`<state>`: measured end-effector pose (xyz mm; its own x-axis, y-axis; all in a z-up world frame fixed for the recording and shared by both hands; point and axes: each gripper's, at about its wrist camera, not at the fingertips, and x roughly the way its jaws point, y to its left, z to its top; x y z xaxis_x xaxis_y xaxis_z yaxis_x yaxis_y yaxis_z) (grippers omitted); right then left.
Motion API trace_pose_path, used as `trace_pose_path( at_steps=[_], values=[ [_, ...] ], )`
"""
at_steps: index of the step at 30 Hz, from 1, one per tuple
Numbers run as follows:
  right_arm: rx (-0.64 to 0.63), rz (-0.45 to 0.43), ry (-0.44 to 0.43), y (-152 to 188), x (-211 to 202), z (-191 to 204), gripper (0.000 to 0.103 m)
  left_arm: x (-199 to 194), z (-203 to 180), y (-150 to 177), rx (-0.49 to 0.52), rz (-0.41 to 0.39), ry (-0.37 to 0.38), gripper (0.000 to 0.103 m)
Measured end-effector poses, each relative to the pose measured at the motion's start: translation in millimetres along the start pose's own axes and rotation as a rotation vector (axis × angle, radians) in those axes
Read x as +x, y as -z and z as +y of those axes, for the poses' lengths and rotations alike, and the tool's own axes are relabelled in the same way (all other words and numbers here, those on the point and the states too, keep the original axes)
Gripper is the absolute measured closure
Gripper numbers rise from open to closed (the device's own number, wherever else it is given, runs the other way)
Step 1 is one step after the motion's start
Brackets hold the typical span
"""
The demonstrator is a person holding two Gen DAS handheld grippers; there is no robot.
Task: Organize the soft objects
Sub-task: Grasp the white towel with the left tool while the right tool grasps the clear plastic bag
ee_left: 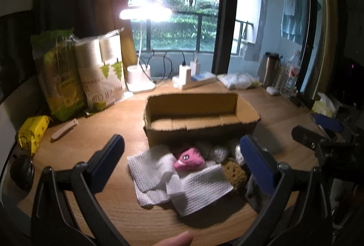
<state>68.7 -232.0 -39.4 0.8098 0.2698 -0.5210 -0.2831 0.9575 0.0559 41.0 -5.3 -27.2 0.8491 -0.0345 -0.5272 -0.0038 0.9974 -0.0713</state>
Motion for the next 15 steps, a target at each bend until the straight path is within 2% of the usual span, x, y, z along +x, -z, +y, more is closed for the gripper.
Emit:
trace_pose_path(
  at_steps=[4, 15],
  values=[
    [0.009, 0.073, -0.033, 8.2, 22.1, -2.7, 0.007, 18.1, 5.2, 11.8, -0.009, 0.061, -0.025, 0.001],
    [0.015, 0.165, -0.066, 15.8, 72.7, -8.6, 0.007, 74.5, 34.5, 30.0, -0.083, 0.202, -0.090, 0.001]
  ],
)
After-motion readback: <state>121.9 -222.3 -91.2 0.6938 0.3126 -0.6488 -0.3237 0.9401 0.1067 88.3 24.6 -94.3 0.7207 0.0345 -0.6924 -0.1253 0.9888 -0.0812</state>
